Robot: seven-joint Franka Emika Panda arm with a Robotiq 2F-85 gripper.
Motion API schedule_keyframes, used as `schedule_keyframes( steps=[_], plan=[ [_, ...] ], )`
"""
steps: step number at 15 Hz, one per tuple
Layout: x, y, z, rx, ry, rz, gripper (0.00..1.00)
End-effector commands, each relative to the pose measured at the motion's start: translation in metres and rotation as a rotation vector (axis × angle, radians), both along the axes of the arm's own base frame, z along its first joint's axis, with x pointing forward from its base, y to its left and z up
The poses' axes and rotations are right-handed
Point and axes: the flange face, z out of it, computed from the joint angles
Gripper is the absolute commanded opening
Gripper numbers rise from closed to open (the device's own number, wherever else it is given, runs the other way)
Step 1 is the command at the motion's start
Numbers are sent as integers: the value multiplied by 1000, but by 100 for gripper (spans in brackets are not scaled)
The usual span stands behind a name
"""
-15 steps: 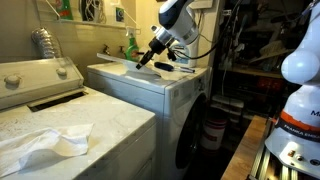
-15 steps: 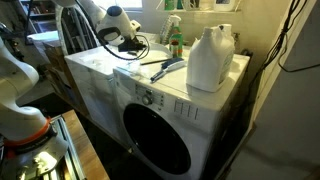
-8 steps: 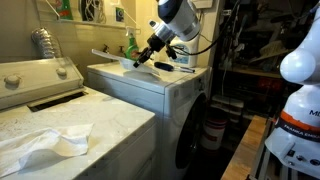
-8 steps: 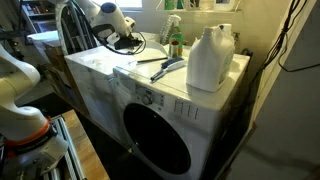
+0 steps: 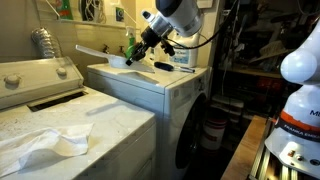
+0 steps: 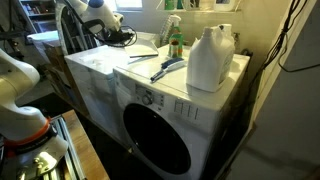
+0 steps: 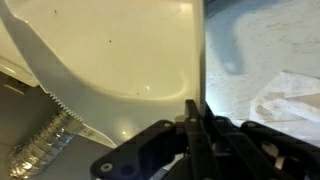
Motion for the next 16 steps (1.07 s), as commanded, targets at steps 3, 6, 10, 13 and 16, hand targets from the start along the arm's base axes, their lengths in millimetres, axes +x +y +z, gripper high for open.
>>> schedule_keyframes(
  steps=[3,6,10,13,16],
  plan=[
    [-42,52,11,-205,-23,142,2],
    [-64,90,15,-274,-15,199,2],
    [-95,140,8,-331,54,245,2],
    [-114,170,2,-347,81,269,2],
    [-121,176,2,-322,75,298,6]
  ],
)
